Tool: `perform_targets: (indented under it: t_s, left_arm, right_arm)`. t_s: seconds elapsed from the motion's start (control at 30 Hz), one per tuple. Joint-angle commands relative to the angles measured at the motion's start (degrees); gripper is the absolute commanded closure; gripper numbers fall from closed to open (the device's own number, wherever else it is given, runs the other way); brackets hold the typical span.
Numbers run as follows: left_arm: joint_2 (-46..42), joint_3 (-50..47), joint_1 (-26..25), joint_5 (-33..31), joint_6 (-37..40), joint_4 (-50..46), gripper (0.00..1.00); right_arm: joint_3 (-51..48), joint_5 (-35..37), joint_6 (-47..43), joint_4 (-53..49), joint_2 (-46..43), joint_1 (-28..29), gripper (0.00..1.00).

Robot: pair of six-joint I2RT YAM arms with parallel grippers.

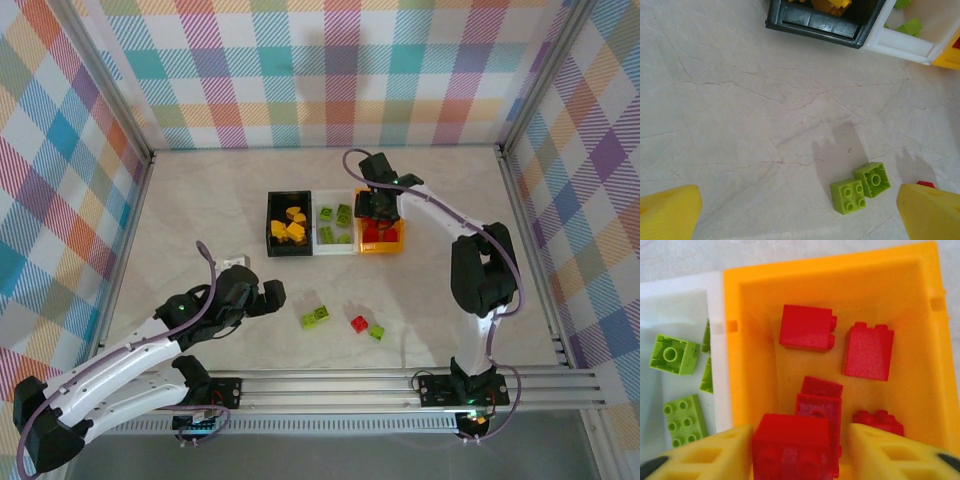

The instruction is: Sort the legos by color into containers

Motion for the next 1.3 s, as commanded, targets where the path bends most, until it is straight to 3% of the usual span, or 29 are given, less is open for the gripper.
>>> perform_targets:
  t_s: [0.0, 0.17, 0.4, 0.63, 0.97, 1.27]
  left_arm:
    - [-1.1, -0.7, -0.6, -1.2, -0.7, -2.1, 0.00]
    - [-1.2, -0.6, -0.6, -1.8, -0.5, -1.9, 0.00]
    - [-0.1, -0.6, -0.6, -2.0, -0.2, -1.5, 0.00]
    - [0.1, -1.1, -0.5, -2.7, -1.1, -2.0, 0.00]
    - [-1.5, -1.9, -0.5, -3.3, -1.7, -4.0, 0.00]
    - [-0.7, -1.6, -0.5, -3.5, -1.6, -3.6, 0.00]
  right_arm:
    - [0.1, 0.1, -1.0, -1.6, -4.1, 0.1, 0.30]
    - [-10.6, -3.7, -0.1, 0.8, -15.4, 2.3, 0.26]
    - [-25.3, -8.8, 0.5, -0.2, -26.9, 11.5, 0.24]
    - [-31.0, -9.9, 0.1, -1.5, -21.9, 19.5, 0.24]
    - [-35.2, -11.3, 0.8, -2.3, -17.5, 25.9, 0.28]
    - [-35.8, -9.3, 2.0, -2.7, -13.6, 28.9, 0.41]
